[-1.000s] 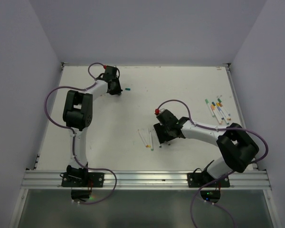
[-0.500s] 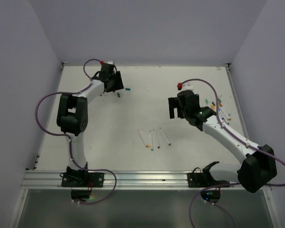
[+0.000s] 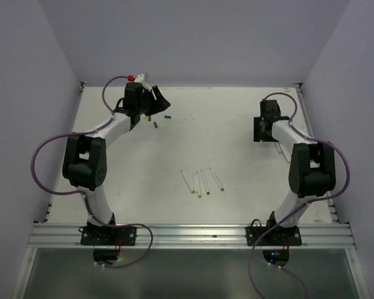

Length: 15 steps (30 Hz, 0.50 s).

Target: Open the pen caps

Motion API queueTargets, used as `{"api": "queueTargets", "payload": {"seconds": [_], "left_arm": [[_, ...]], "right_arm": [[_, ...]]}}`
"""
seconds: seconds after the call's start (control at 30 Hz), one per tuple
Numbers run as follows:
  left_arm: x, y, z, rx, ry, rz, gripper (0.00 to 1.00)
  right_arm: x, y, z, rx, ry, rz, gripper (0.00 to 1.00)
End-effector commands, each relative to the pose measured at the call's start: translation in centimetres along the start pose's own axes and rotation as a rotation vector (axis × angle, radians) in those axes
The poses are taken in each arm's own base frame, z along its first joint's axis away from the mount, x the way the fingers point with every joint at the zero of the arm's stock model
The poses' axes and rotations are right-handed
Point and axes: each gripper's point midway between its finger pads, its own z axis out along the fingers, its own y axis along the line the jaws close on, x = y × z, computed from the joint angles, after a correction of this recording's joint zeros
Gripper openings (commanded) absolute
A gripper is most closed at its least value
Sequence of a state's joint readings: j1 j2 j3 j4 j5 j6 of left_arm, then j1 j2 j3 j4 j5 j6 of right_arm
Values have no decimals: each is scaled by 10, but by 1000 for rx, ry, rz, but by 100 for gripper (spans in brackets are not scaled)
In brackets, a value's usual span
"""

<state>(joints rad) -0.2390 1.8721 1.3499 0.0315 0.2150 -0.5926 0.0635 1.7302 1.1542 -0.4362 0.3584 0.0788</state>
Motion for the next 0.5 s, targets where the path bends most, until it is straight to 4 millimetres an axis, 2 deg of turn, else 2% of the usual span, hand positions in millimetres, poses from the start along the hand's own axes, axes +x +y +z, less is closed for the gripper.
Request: {"api": "queueTargets", "payload": {"seconds": [0.0, 0.07, 0.1, 0.17, 0.2, 0.23, 0.3, 0.33, 0.4, 0.47], "left_arm": [[-16, -37, -11, 154, -63, -1, 63], [-9, -35, -10, 161, -51, -5, 63], [-8, -36, -10, 166, -54, -3, 63], [-2, -35, -9, 173, -44, -9, 63], [-2, -34, -9, 173, -42, -9, 63], [-1, -35, -8, 176, -38, -8, 63], [-1, -34, -7, 176, -35, -4, 63], [-2, -35, -8, 177, -38, 1, 63], [-2, -35, -8, 177, -38, 1, 63], [0, -35, -8, 183, -36, 2, 63]], "right_arm": [[-49, 8, 12, -90, -95, 17, 67], [-60, 12, 19, -108, -107, 1, 60], [-58, 14, 28, -109, -88, -5, 60], [-68, 15, 34, -116, -96, -32, 58], [-63, 16, 44, -118, -69, -46, 56], [-70, 16, 45, -121, -77, -44, 56], [-69, 20, 53, -137, -58, -56, 54], [-74, 8, 58, -127, -61, -35, 54], [-73, 3, 63, -122, -41, -38, 52], [-75, 2, 67, -142, -26, -33, 44]]}}
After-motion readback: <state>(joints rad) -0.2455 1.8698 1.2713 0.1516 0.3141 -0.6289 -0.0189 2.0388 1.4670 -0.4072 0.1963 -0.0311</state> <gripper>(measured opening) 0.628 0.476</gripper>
